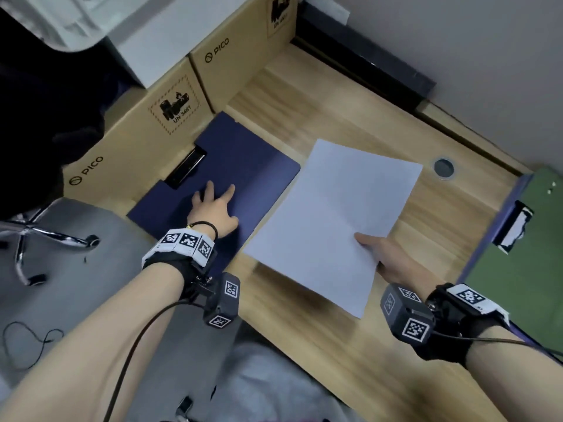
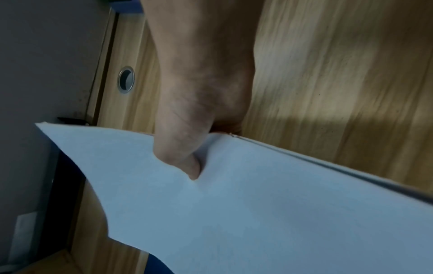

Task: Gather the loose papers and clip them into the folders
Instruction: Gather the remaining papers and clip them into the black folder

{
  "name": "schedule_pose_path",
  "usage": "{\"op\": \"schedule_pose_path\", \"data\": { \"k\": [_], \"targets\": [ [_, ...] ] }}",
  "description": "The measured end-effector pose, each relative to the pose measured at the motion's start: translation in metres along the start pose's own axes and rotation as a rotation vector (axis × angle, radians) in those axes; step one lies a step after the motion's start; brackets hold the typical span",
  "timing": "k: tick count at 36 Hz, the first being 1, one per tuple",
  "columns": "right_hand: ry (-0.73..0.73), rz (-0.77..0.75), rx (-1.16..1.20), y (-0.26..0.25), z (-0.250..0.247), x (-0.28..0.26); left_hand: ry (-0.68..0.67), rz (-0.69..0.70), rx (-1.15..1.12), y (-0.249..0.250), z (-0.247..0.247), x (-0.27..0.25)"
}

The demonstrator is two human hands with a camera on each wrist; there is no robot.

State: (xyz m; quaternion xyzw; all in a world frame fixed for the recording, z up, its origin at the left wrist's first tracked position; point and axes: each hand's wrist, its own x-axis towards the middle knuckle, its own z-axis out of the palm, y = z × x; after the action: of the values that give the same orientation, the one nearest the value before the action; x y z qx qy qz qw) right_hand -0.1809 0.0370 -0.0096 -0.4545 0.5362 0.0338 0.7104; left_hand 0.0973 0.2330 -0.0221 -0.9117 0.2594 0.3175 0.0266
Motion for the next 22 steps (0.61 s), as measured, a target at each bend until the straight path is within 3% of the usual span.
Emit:
{"op": "schedule_pose_path", "data": {
  "k": [6,14,22],
  "targets": [
    [0.127,-0.035,0.129,-0.003,-0.018,-0.007,-0.065,0.124,0.134,0.039,-0.008,0.003],
    [0.284,-0.018,0.232,0.016,-0.048,-0.018,-0.165,0.407,0.271,0.108,0.010,-0.011],
    [0.435,0.129,0.295,0.058,-0.094,-0.030,-0.256,0.686,0.383,0.162,0.040,-0.031]
  ]
}}
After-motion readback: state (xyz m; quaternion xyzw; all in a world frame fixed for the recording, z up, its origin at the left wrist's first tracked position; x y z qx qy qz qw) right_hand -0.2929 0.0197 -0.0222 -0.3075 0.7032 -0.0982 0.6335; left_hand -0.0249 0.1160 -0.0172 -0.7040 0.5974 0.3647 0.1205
